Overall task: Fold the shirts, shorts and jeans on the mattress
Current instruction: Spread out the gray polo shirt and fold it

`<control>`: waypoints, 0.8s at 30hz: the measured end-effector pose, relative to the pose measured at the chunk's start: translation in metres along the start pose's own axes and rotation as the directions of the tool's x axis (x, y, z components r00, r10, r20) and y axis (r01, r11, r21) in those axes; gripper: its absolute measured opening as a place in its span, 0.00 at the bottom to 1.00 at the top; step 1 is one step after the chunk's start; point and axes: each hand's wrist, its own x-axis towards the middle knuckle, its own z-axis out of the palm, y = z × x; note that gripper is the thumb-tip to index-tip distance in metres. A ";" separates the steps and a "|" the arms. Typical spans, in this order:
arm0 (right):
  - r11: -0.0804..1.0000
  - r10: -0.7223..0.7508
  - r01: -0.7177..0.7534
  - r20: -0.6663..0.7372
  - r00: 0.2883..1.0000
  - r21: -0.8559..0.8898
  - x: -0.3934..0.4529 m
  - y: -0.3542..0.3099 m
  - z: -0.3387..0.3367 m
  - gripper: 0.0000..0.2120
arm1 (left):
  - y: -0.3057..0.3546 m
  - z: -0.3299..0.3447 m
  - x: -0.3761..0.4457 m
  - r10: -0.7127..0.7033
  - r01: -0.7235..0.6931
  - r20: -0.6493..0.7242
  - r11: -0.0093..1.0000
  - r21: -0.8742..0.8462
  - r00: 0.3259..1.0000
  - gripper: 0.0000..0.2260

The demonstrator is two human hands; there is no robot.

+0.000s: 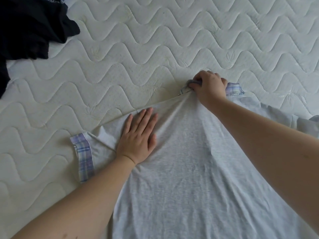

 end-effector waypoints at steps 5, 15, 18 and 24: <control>0.999 0.049 -0.049 -0.027 0.998 0.020 0.001 0.005 0.009 0.11 | -0.001 0.002 -0.001 -0.051 0.051 -0.019 0.999 0.008 0.999 0.26; 0.996 -0.085 0.085 0.164 0.983 0.012 0.002 -0.012 0.012 0.12 | 0.000 0.001 -0.001 -0.014 0.008 -0.136 0.999 -0.044 0.991 0.21; 0.997 -0.053 0.049 0.069 0.996 0.058 0.005 -0.016 0.008 0.10 | 0.001 -0.001 0.000 0.026 -0.032 -0.148 0.999 -0.040 0.989 0.21; 0.999 0.032 -0.032 -0.051 0.998 0.012 0.007 -0.012 0.019 0.12 | 0.001 -0.003 0.000 0.045 -0.050 -0.131 0.998 -0.029 0.990 0.20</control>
